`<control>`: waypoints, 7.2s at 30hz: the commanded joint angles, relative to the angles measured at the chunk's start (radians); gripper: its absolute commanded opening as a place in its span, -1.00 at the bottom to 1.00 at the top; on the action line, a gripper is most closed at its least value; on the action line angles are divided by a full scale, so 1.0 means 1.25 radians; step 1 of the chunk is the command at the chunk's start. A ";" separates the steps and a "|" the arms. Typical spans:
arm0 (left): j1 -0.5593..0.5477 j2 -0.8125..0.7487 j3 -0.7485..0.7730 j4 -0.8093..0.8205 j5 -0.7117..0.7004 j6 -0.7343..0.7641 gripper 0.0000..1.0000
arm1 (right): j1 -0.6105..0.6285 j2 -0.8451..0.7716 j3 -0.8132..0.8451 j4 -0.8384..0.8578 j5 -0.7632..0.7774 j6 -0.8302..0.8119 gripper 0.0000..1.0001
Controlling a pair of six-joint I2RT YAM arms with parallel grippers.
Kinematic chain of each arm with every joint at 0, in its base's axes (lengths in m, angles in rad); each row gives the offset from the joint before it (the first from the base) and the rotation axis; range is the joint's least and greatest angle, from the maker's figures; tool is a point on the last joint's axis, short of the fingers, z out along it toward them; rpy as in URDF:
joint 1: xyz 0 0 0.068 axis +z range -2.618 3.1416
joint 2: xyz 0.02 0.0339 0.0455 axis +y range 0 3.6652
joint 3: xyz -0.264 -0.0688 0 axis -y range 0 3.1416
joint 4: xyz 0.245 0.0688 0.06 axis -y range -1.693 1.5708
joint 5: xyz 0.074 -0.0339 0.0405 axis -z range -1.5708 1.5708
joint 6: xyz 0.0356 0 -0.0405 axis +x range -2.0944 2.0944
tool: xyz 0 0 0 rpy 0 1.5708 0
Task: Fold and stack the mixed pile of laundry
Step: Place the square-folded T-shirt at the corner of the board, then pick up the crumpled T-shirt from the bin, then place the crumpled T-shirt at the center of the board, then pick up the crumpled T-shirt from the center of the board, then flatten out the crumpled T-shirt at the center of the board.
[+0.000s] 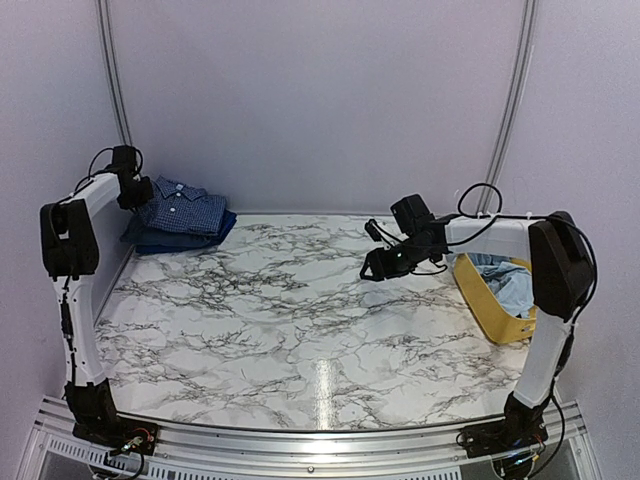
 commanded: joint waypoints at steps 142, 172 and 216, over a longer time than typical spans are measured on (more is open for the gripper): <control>-0.868 -0.520 -0.804 0.008 0.104 -0.062 0.65 | -0.050 -0.290 -0.143 -0.270 -0.051 0.016 0.43; -0.469 -0.706 -0.930 -0.086 0.151 -0.108 0.37 | 0.062 -0.222 -0.128 -0.206 -0.057 0.073 -0.04; -0.321 -0.495 -0.070 -0.153 0.183 -0.156 -1.00 | -0.090 -0.121 0.654 -0.349 0.260 -0.128 -1.00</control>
